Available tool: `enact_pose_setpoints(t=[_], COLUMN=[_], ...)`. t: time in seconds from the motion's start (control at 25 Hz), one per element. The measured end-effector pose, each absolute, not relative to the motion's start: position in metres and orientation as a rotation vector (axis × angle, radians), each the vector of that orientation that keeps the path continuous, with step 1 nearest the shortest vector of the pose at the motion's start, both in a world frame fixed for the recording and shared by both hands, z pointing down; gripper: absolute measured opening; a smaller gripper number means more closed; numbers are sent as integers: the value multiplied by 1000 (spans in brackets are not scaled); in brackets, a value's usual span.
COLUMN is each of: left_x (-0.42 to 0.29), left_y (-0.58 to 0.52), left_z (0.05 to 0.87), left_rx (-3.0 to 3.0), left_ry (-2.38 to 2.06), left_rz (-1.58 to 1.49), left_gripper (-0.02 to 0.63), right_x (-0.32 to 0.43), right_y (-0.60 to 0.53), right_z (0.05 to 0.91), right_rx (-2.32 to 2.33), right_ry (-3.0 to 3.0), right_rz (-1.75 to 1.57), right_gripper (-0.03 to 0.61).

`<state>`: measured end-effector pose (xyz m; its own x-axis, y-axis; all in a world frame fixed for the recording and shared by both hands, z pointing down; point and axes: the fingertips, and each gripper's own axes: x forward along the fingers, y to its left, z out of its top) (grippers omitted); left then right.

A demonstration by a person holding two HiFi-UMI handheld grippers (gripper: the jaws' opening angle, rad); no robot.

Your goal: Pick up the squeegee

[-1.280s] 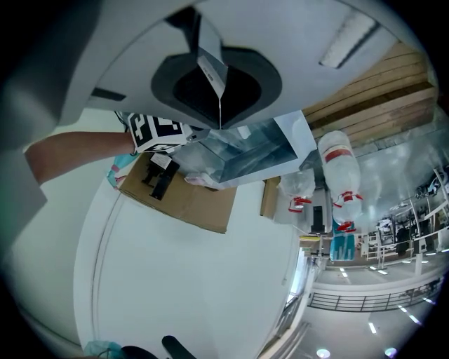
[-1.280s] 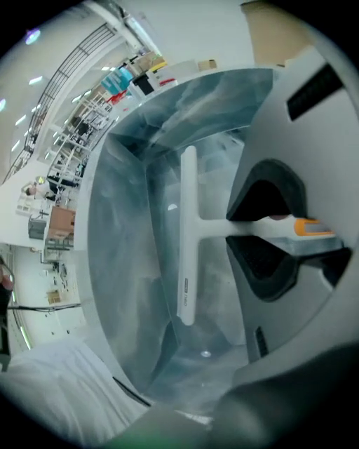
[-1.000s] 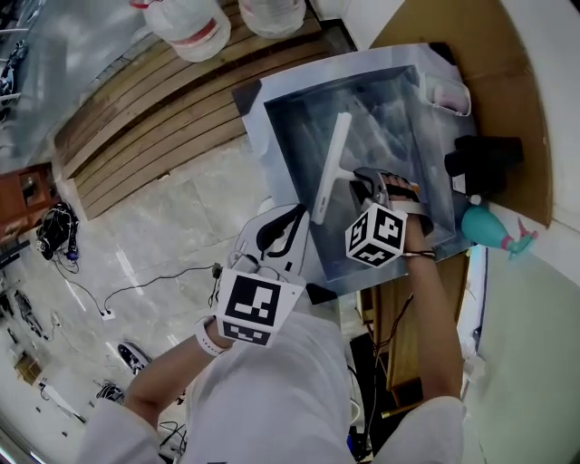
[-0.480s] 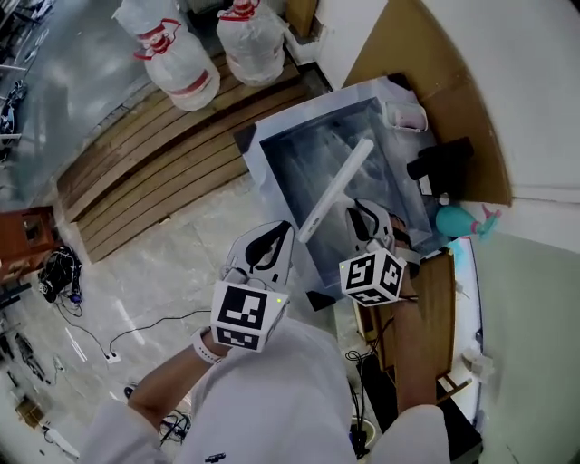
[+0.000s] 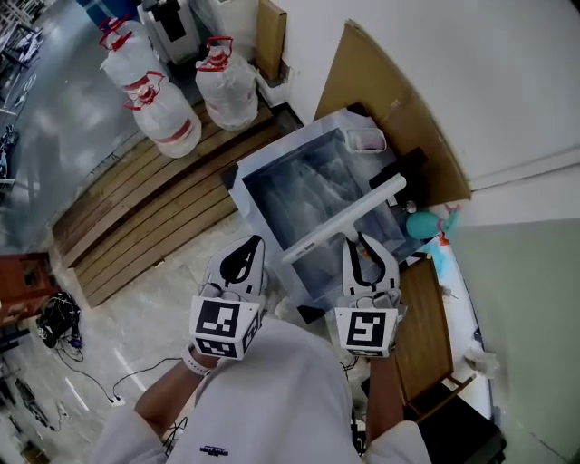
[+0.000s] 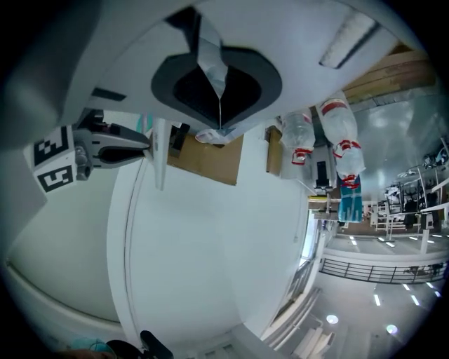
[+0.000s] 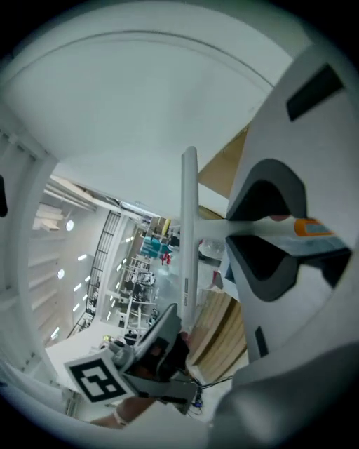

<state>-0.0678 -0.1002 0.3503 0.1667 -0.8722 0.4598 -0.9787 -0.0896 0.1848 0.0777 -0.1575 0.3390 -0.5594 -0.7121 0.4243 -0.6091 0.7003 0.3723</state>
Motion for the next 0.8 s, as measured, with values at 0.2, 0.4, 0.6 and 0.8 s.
enact_pose_setpoints(t=[0.2,0.4,0.6,0.8], left_x=[-71,-69,-64,-58], left_y=[-101,-98,-89,-92], left_z=[333,315,308,303], left_rx=[2045,2064,2085,2130], left_ry=[-1776,-1783,-1777,-1764], left_rz=[296,260,239,225], left_gripper=[11,11,11,11], right_x=[103,134,159,178], right_y=[-143,-127,-113,-109], right_z=[283,259,256,260], right_rx=[1312,1533,1702,1771], right_ry=[-2468,-2480,-2420,-2392], right_rz=[-88,-32,-24,10], right_gripper=[58,58,58,58])
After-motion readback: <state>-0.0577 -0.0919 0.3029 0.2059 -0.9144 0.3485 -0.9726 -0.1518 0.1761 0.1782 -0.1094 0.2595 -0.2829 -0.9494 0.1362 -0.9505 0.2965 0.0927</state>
